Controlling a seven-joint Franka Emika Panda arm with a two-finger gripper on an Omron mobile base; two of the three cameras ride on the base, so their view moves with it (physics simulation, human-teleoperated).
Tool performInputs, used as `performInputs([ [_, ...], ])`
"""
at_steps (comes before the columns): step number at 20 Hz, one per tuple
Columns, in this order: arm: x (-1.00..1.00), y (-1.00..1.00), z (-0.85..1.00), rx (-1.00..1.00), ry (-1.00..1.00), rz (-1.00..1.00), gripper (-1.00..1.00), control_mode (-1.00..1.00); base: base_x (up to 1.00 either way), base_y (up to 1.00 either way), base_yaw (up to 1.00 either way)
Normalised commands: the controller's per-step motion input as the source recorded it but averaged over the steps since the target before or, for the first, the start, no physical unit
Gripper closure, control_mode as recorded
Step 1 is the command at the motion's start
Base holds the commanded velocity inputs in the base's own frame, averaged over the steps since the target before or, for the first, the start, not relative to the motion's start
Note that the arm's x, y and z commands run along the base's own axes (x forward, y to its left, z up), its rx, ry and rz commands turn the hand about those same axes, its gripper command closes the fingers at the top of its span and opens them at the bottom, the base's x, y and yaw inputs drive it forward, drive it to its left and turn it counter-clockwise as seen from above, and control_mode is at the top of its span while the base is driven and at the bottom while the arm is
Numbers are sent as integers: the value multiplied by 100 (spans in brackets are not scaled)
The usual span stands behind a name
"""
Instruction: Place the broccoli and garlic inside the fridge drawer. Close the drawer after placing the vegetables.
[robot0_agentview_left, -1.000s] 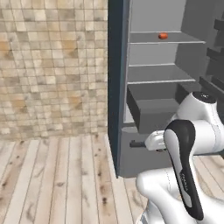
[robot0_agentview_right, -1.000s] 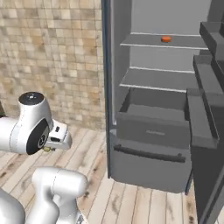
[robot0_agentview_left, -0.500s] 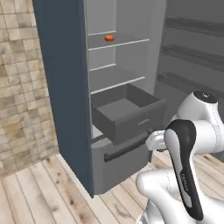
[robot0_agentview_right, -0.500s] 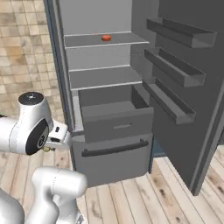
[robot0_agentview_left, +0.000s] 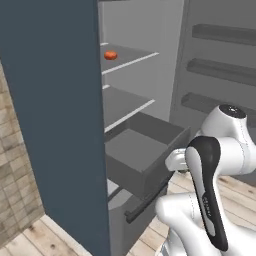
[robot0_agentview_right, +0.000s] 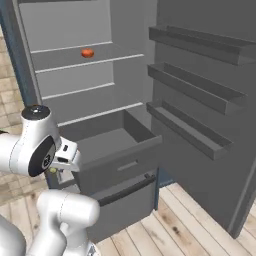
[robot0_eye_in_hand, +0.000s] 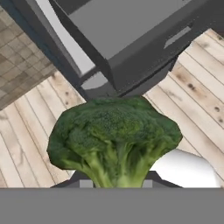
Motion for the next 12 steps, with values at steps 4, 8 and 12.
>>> performInputs([
  [4,0,0,0,0,0,0,100,100,38,51,-34],
  [8,0,0,0,0,0,0,100,100,27,33,-30],
  [12,0,0,0,0,0,0,100,100,24,19,-24],
])
